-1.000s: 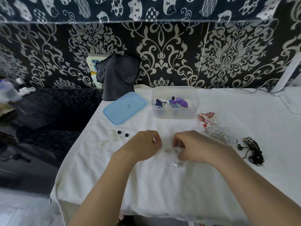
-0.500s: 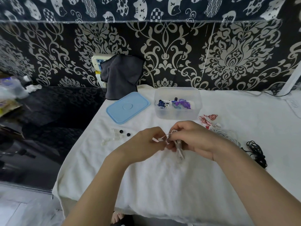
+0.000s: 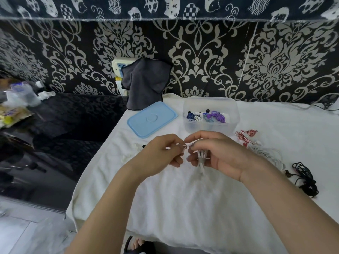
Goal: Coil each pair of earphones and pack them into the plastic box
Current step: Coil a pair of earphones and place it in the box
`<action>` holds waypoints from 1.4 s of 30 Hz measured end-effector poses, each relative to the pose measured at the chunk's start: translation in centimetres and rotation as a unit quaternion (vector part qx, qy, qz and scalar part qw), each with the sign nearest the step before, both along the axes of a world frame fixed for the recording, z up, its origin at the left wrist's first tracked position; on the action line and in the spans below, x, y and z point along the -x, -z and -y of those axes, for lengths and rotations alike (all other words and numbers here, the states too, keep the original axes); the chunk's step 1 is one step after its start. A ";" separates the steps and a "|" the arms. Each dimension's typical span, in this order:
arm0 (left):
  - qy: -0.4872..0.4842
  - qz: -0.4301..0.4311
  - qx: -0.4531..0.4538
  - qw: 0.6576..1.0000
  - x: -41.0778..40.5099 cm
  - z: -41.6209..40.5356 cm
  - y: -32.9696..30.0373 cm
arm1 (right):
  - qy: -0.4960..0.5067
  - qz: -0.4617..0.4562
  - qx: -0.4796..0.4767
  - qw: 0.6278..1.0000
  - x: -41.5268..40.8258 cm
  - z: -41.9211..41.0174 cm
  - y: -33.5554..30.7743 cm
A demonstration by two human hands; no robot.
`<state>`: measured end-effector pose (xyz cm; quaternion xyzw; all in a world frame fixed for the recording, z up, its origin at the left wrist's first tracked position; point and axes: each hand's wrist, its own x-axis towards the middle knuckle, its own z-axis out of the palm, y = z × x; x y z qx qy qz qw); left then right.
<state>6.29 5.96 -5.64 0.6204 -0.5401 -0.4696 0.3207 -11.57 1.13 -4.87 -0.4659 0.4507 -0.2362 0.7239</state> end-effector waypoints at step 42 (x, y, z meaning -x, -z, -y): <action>-0.091 0.131 0.106 0.981 -3.7 0.4 1.0 | 0.027 -0.144 0.190 0.971 -1.0 0.2 0.2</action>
